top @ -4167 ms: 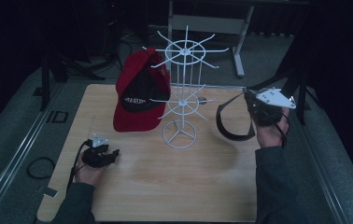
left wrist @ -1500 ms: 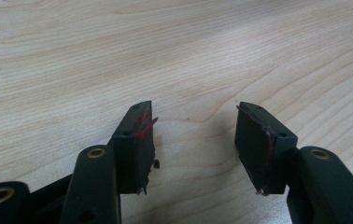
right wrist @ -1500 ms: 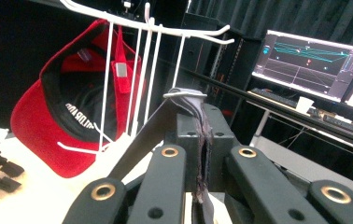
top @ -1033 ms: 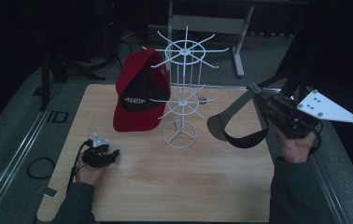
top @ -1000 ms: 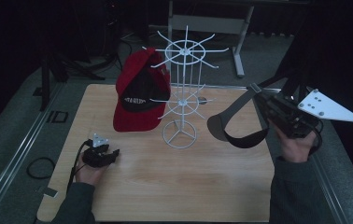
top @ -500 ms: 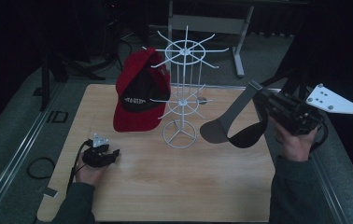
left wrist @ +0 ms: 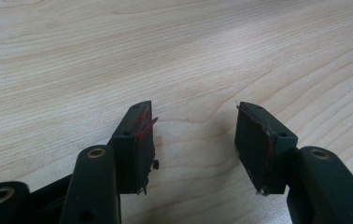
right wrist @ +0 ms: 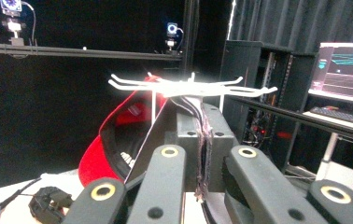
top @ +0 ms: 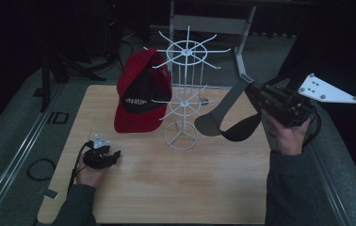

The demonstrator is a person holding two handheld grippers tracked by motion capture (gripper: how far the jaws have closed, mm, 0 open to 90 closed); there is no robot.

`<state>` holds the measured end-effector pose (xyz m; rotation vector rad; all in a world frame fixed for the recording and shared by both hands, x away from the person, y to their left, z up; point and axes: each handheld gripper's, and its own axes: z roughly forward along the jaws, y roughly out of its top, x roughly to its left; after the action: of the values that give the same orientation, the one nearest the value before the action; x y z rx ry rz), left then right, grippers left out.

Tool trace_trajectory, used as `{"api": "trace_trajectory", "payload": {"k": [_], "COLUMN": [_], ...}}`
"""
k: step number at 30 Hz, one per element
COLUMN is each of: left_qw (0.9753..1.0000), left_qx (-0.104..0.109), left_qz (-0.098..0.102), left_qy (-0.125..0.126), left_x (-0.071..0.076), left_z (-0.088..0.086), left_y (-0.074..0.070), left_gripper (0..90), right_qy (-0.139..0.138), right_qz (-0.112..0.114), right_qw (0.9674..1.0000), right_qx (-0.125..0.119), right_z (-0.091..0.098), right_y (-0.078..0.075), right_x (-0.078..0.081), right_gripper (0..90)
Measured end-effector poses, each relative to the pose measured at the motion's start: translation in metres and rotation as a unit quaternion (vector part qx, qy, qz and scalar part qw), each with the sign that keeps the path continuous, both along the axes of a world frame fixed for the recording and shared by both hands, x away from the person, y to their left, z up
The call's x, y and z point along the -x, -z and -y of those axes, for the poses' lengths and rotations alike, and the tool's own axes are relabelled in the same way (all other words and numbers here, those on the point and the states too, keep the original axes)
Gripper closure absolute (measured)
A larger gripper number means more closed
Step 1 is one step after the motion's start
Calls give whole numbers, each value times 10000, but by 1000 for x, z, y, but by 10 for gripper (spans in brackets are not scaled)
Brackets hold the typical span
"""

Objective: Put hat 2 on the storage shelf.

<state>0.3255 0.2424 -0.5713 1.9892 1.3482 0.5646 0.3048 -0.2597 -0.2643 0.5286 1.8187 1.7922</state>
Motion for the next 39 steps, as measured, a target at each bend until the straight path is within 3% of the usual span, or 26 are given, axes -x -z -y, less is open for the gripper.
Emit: {"api": "trace_trajectory", "payload": {"k": [17,26,35,39], "left_qw": [10000,10000,10000,10000], "left_qx": [2,-1,-13,1], "left_qz": [-3,-9,-17,-9], "left_qy": [-1,6,18,7], "left_x": [0,0,0,0], "left_z": [0,0,0,0], "left_y": [0,0,0,0], "left_gripper": [475,474,474,474], "right_qy": [-201,-211,-75,46], "right_qz": [-31,-187,-312,-361], "right_qw": [9998,9994,9994,9993], "right_qx": [-78,-196,-137,3], "right_z": [-26,-36,-44,-48], "right_y": [-13,-10,-6,-3], "right_x": [-18,-35,-46,-52], "right_gripper": [878,878,879,879]}}
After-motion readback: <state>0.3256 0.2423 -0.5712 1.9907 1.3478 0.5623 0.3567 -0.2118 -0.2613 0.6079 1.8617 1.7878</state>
